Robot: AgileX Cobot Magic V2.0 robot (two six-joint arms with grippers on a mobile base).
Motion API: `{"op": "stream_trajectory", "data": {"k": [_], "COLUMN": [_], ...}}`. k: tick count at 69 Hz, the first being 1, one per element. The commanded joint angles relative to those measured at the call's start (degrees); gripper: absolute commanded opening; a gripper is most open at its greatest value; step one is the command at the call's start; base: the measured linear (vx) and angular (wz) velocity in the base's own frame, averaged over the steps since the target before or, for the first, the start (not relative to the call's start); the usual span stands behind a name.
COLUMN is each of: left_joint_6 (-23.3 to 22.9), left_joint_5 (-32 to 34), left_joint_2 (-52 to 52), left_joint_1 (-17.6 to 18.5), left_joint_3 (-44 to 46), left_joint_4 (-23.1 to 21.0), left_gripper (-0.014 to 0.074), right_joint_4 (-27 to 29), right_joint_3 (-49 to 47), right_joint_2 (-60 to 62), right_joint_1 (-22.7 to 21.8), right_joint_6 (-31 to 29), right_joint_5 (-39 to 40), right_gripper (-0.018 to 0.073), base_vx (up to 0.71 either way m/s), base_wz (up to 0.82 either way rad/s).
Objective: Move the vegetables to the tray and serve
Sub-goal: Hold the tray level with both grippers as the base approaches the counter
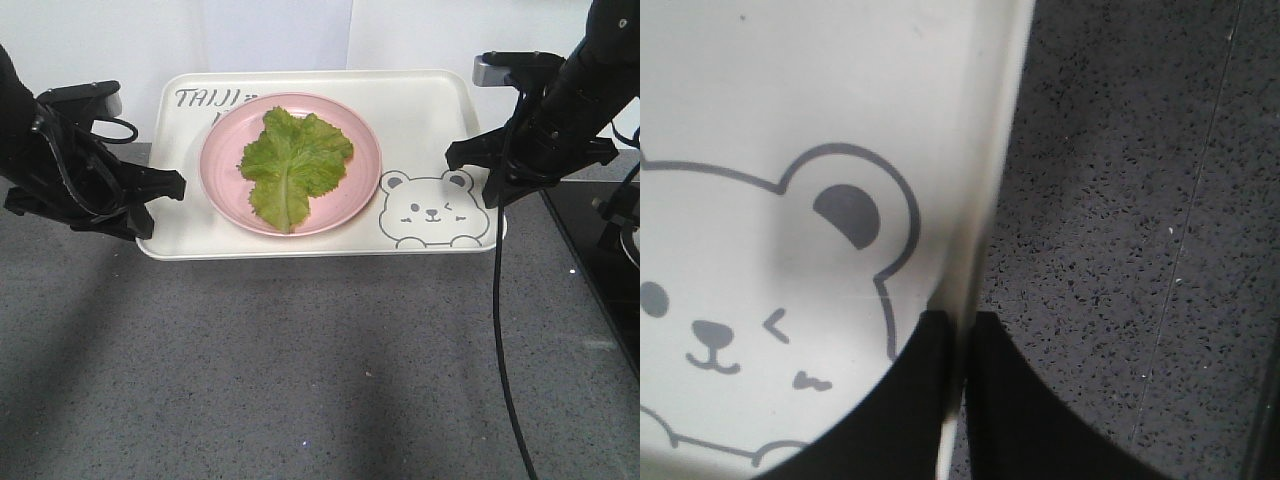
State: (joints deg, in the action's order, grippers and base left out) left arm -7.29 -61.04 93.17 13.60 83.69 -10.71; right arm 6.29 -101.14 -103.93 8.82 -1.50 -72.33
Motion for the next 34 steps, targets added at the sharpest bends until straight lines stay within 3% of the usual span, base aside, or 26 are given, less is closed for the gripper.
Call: {"op": "stream_trajectory", "data": {"k": [1,34], "left_joint_6": [1.5,1.5], "left_joint_5": [3.8,3.8], "left_joint_2": [-2.9,-2.9], "left_joint_1": [0.9,0.9], "left_joint_3": [1.5,1.5], "left_joint_4": [-2.9,-2.9], "left_gripper": [-0.0006,-0.0006], "right_joint_4": [1.7,1.7], "right_joint_3": [-1.4,-1.4], "right_joint_2": [3.4,3.4], "right_joint_1": [0.3,0.3], "right_joint_6": [-1.5,-1.5], "right_joint_5": [-1.1,-1.1], "right_gripper": [-0.0004,-0.0004], "base_vx": [0.0,0.0], "base_wz": [0.0,0.0]}}
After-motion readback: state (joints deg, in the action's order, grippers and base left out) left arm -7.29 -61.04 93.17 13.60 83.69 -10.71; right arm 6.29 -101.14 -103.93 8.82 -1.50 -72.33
